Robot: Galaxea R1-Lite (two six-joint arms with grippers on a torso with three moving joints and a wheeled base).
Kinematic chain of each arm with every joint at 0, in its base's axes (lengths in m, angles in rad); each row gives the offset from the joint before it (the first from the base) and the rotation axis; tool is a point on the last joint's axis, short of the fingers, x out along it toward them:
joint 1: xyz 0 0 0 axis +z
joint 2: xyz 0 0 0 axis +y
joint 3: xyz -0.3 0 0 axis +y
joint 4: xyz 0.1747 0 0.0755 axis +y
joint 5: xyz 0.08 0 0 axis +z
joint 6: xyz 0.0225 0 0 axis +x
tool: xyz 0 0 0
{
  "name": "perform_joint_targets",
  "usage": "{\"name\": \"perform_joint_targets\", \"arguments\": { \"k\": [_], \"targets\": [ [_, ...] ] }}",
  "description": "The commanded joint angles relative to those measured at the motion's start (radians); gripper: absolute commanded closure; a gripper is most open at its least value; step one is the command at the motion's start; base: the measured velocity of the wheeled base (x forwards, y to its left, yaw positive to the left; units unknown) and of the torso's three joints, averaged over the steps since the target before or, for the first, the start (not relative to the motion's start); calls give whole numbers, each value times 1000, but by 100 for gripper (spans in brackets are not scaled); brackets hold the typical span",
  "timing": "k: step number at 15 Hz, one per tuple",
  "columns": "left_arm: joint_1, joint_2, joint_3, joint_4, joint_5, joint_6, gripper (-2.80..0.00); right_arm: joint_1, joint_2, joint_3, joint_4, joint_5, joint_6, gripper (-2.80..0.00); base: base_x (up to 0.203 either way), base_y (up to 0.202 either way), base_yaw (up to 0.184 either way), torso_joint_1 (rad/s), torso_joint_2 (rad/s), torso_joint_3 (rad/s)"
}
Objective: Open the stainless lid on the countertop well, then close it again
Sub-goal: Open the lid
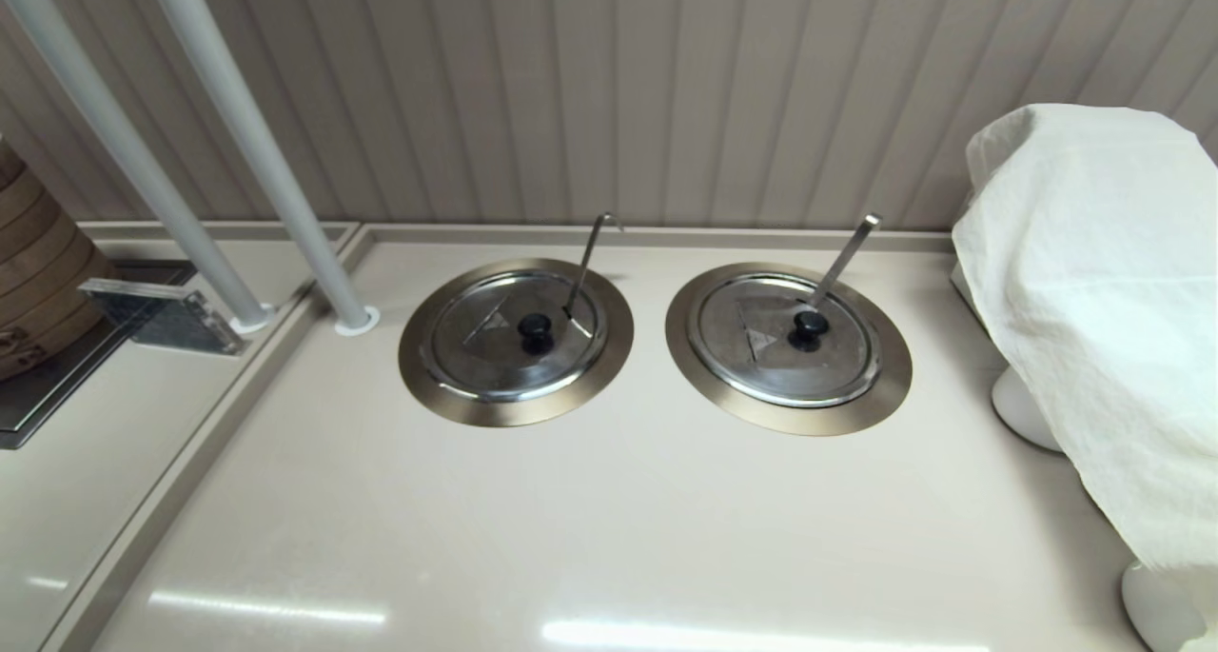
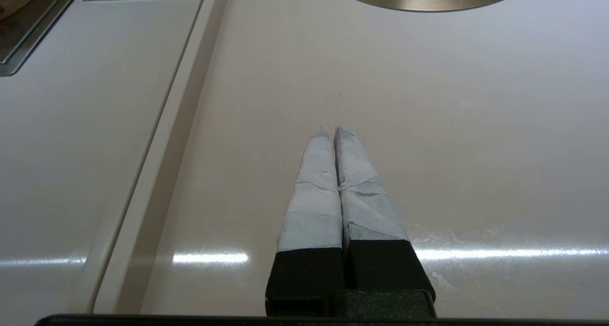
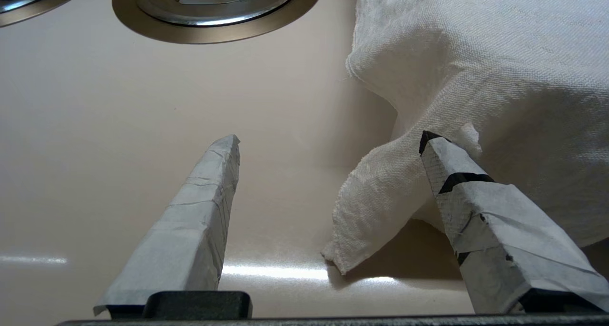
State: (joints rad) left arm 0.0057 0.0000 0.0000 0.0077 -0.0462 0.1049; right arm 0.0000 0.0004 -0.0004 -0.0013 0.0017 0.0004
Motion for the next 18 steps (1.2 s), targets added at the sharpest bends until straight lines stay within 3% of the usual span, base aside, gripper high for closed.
{"name": "perform_joint_targets", "arguments": {
  "k": [1, 4, 7, 10, 15, 17, 18],
  "targets": [
    [0, 2, 2, 0, 0, 1, 0, 0, 0, 0, 0, 0, 0, -280, 0, 0, 0, 0, 0, 0],
    [0, 2, 1, 2, 3, 4, 0, 0, 0, 0, 0, 0, 0, -280, 0, 0, 0, 0, 0, 0],
    [0, 2, -2, 0, 8, 64, 0, 0, 0, 0, 0, 0, 0, -280, 0, 0, 0, 0, 0, 0],
    [0, 2, 0, 0, 8, 61, 0, 0, 0, 0, 0, 0, 0, -280, 0, 0, 0, 0, 0, 0],
    [0, 2, 0, 0, 12, 44, 0, 0, 0, 0, 0, 0, 0, -280, 0, 0, 0, 0, 0, 0],
    [0, 2, -2, 4, 7, -27, 0, 0, 0, 0, 0, 0, 0, -280, 0, 0, 0, 0, 0, 0],
    [0, 2, -3, 6, 6, -28, 0, 0, 0, 0, 0, 0, 0, -280, 0, 0, 0, 0, 0, 0]
  ]
}}
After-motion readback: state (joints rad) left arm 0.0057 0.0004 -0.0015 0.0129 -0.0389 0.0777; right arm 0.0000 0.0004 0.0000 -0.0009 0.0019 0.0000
